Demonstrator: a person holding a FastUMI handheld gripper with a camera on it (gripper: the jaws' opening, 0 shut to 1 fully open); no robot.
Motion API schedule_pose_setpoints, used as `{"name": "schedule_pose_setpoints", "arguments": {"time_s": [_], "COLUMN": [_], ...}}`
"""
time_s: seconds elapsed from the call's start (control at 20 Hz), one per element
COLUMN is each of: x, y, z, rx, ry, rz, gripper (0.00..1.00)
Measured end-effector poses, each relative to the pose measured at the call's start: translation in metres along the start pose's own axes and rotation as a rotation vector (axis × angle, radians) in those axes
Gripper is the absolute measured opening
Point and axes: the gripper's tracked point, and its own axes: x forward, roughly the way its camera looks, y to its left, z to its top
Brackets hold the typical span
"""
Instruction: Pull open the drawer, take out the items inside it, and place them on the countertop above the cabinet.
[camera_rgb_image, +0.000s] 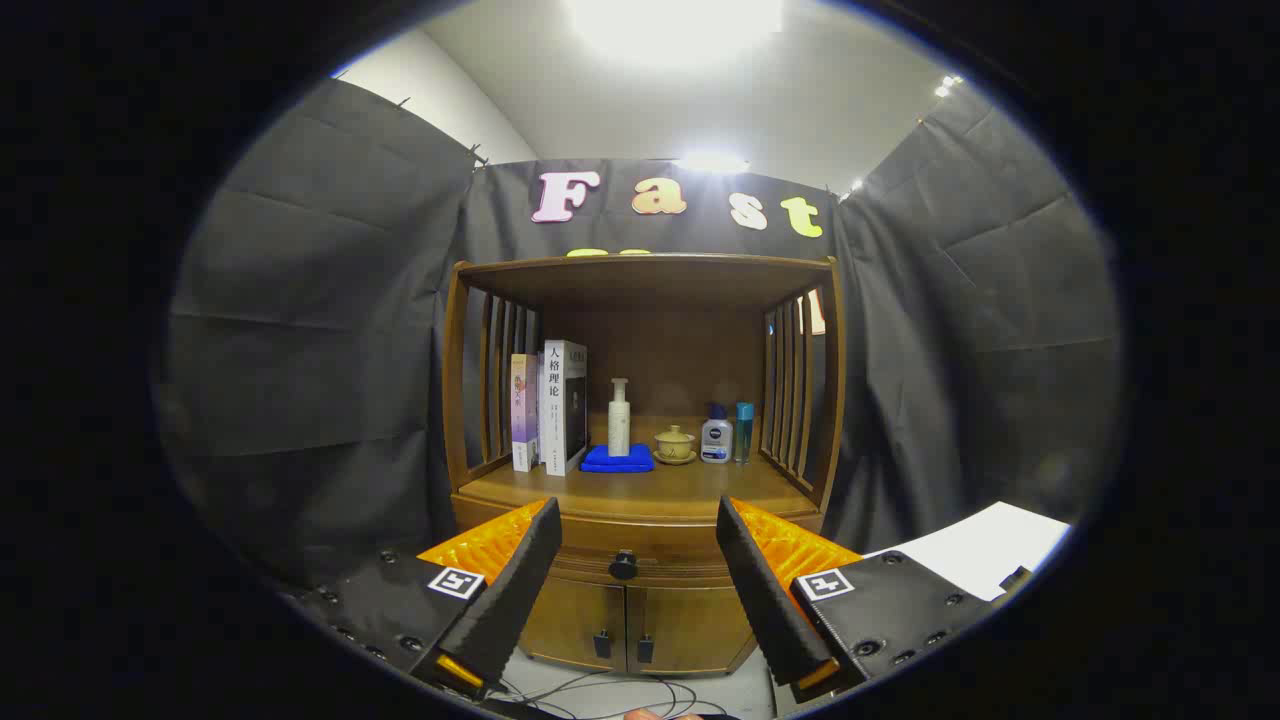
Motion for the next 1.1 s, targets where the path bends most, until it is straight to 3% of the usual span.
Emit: {"name": "schedule_pose_setpoints", "arguments": {"time_s": [1.1], "x": [0.014], "y": [-0.001], "z": [-0.029], "rx": [0.001], "ry": [0.045], "rz": [0.004], "gripper": [0.98]}}
